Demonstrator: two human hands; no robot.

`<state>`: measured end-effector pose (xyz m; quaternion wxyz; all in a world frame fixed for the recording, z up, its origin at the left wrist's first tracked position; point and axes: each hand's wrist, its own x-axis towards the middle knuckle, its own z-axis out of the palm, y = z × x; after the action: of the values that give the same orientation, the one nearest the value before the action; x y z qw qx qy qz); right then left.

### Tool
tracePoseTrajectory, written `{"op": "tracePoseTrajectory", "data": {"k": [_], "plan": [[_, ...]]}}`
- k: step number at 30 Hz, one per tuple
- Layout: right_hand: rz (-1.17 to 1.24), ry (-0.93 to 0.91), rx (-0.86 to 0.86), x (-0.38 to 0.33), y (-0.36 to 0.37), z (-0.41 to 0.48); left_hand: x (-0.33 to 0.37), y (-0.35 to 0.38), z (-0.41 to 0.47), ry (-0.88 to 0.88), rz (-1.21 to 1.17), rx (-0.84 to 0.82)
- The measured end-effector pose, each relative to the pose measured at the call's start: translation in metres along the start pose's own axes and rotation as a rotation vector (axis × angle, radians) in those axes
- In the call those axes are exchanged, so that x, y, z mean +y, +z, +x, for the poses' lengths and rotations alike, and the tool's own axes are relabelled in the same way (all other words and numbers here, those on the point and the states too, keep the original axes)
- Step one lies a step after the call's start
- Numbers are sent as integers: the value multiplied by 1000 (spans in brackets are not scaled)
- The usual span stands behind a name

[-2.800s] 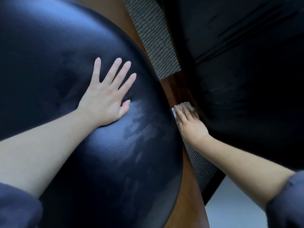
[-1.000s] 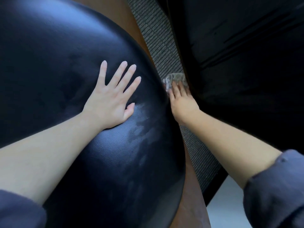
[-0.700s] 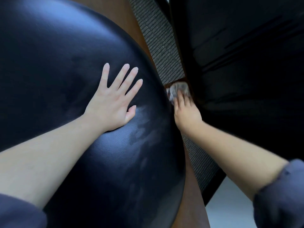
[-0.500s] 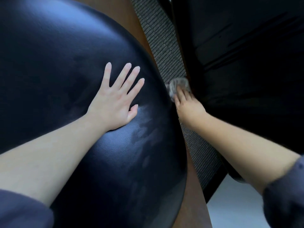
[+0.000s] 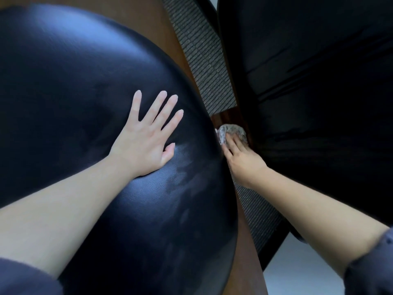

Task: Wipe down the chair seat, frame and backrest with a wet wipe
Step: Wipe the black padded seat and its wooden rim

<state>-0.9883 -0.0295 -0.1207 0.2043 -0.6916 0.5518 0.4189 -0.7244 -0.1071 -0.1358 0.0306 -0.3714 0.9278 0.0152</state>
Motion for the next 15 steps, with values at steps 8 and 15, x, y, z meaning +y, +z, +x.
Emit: {"op": "tracePoseTrajectory", "data": {"k": [8, 15], "plan": [[138, 77, 221, -8, -33, 44, 0, 2, 0, -1, -15, 11], [121, 140, 223, -18, 2, 11, 0, 2, -1, -5, -12, 4]]}}
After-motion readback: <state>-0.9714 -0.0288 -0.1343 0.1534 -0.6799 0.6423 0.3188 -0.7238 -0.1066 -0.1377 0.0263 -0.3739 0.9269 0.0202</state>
